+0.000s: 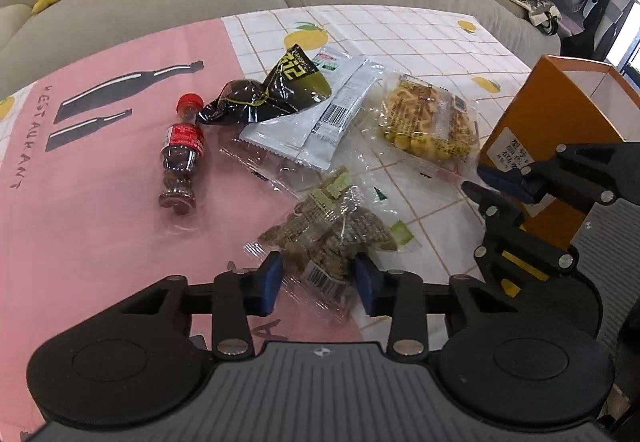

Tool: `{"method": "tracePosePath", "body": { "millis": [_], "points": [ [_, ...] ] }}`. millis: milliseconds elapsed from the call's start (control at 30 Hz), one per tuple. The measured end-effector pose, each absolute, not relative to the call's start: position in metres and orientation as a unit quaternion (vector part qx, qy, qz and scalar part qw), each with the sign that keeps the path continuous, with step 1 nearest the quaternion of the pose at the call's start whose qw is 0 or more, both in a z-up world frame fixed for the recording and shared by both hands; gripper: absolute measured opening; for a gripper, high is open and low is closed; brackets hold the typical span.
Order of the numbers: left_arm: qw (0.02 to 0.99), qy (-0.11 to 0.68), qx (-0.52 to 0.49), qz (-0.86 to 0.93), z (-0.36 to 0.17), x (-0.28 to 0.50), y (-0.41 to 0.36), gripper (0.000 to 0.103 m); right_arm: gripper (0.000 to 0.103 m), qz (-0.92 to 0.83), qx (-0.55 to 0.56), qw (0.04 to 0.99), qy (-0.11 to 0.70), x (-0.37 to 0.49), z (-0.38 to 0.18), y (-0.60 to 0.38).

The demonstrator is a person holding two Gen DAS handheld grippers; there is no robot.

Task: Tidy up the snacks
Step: 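Grasp green-label nut pack with left tool while right tool grasps yellow cracker bag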

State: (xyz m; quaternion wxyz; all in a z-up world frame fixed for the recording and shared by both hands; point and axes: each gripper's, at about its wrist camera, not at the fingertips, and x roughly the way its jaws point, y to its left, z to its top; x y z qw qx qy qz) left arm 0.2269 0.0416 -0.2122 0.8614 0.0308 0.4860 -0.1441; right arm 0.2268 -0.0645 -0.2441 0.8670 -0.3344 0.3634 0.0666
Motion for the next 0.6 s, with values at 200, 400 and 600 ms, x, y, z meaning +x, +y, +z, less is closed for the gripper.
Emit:
{"method": "tracePosePath", "body": {
  "millis": [200,400,600],
  "points": [
    [0.859,0.499,-0.003,-0.113,-0.207,0.207,0.056,0.038,0.000,0.099,-0.319,0.875,0.352,0.211,-0.232,-0.065],
    [0.850,0.520,-0.020,-0.077,-0.200,0.168,0.074,0.037,0.000,0.132,-0.285,0.878,0.361,0.170,-0.218,-0.066],
    [0.837,0.545,-0.029,-0.035,-0.191,0.134,0.086,0.037,0.000,0.174,-0.264,0.871,0.377,0.118,-0.207,-0.068]
  ]
}}
